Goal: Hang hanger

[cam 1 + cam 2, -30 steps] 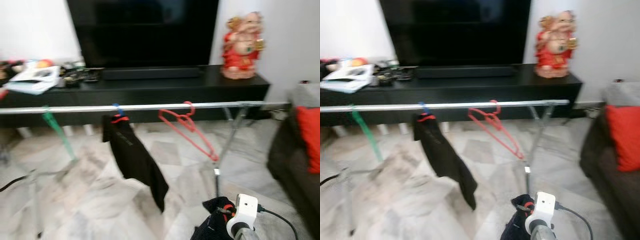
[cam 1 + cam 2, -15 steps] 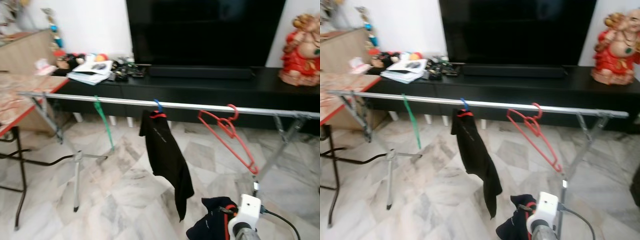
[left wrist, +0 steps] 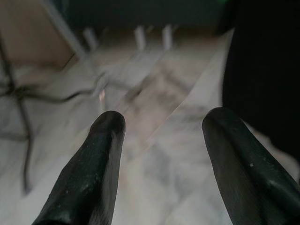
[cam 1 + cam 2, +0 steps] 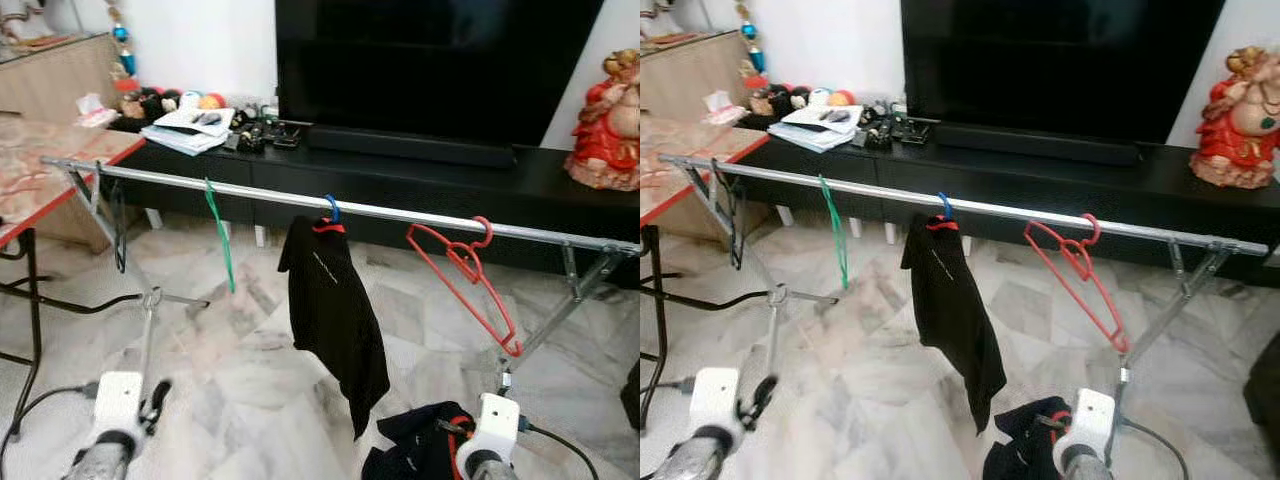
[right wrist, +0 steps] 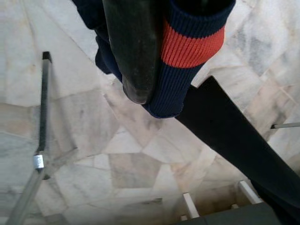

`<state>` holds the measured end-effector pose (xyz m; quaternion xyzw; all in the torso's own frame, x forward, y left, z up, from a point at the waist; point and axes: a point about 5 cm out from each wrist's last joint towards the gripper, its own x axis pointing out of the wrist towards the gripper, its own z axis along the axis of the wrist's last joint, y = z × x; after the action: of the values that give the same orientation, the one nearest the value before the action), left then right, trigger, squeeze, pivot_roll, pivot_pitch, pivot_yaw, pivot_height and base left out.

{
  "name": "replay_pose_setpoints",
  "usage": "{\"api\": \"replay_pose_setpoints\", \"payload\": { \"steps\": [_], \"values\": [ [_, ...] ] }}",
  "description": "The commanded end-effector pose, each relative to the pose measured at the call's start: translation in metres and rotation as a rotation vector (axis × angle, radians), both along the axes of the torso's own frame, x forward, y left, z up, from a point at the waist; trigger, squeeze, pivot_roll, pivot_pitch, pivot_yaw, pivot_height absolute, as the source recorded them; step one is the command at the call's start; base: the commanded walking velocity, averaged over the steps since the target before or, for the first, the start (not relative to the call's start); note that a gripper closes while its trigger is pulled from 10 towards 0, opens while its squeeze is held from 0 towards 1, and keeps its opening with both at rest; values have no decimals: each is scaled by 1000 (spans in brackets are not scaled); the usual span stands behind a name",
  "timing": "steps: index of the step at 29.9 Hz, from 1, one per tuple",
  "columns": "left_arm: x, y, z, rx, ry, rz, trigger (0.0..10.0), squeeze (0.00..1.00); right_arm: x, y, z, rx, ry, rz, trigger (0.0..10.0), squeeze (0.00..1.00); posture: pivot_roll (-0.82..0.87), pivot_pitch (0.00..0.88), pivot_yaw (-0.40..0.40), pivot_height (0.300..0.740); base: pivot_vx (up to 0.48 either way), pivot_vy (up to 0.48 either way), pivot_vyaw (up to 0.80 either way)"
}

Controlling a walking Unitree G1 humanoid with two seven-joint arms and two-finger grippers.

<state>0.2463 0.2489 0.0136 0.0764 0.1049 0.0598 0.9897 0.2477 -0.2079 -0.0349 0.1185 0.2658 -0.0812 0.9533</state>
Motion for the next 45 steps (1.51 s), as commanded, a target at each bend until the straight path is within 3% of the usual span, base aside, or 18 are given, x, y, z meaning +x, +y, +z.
{"api": "replay_pose_setpoints", "payload": {
  "steps": [1, 4, 14, 30, 45],
  "values": [
    [-4, -12, 0, -5, -22, -16, 10000, 0, 0, -1, 0, -3, 5, 5, 10000, 0, 134, 0, -32, 740, 0, 398, 0],
    [-6, -24, 7, -17, -68, -22, 10000, 0, 1, -1, 0, -3, 4, 8, 10000, 0, 137, 0, -36, 740, 0, 480, 0],
    [-3, -38, 21, -17, -77, -104, 10000, 0, -1, 3, -1, 3, 8, 13, 10000, 0, 134, 0, -19, 740, 0, 172, 0],
    [1, -35, 28, -7, -60, -117, 10000, 0, -1, 9, -3, -6, 16, 44, 10000, 0, 137, 0, 3, 740, 0, 0, 0],
    [2, -33, 28, -12, -52, -127, 10000, 0, -1, 13, -3, -25, 17, 80, 10000, 0, 139, 0, 11, 740, 249, 0, 187]
  ]
}}
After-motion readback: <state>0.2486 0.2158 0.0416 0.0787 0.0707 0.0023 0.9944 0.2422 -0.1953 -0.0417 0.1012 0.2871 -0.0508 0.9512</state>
